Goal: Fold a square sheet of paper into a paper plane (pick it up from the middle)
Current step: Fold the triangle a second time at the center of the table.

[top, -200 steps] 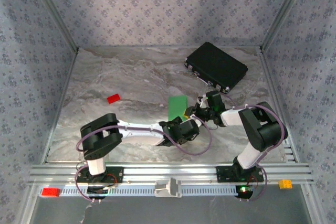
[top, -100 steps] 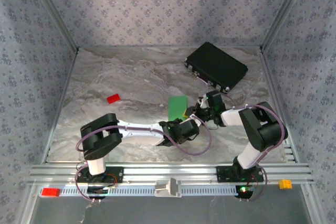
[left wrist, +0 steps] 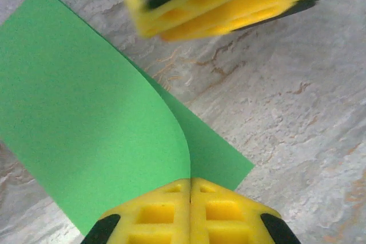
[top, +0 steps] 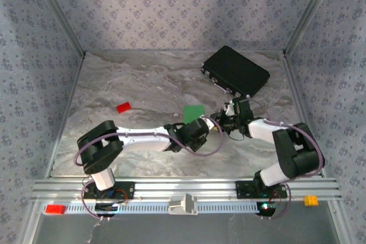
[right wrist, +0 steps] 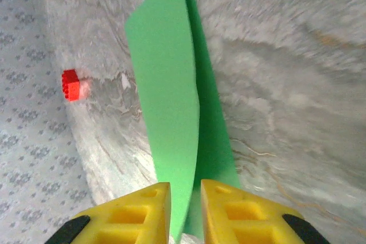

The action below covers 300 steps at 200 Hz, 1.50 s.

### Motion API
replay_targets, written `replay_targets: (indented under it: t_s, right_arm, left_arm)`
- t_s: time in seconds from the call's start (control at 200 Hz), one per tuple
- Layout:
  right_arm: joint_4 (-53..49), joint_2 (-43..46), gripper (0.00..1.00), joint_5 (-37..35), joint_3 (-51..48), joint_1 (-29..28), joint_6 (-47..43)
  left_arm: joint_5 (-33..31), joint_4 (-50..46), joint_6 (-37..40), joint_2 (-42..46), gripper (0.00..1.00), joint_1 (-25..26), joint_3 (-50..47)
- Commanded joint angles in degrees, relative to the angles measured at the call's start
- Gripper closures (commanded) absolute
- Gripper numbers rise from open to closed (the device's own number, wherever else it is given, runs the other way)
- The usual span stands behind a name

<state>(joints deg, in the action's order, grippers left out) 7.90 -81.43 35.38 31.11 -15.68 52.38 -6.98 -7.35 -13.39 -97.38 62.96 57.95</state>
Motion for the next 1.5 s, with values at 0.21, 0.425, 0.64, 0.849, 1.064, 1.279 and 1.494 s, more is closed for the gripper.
replay_targets:
  t_s: [0.21, 0.425, 0.64, 0.849, 1.064, 1.279, 1.494]
  right_arm:
    - [-9.7, 4.6, 0.79, -1.0, -0.6, 1.3, -5.9]
    - [-8.2, 2.3, 0.83, -0.6, -0.4, -1.3, -5.8]
    - [-6.6, 0.9, 0.88, -1.9, -0.8, -4.0, -4.7]
    - [-5.7, -0.1, 0.92, -2.5, -0.8, -5.6, -4.1]
    - [-4.0, -0.8, 0.94, -2.8, -1.1, -6.5, -2.9]
    - [-0.5, -3.0, 0.94, -1.5, -1.1, -7.8, -1.0]
    - [0.7, -4.4, 0.94, -2.1, -1.5, -8.7, -0.3]
  left_arm:
    - [27.0, 6.4, -9.7, -0.4, 1.00, -7.0, 0.3]
    - [27.1, 7.2, -12.4, -0.2, 1.00, -8.4, -0.8]
    - [26.6, 7.0, -13.2, -0.3, 1.00, -8.8, -1.1]
    - [25.5, 6.1, -13.1, -0.7, 1.00, -8.8, -1.0]
    - [25.0, 5.1, -13.0, -1.3, 1.00, -8.8, -0.6]
    - [24.2, 3.9, -12.7, -1.6, 1.00, -8.8, 0.0]
    - [20.7, 1.3, -13.2, -1.6, 1.00, -9.5, -0.2]
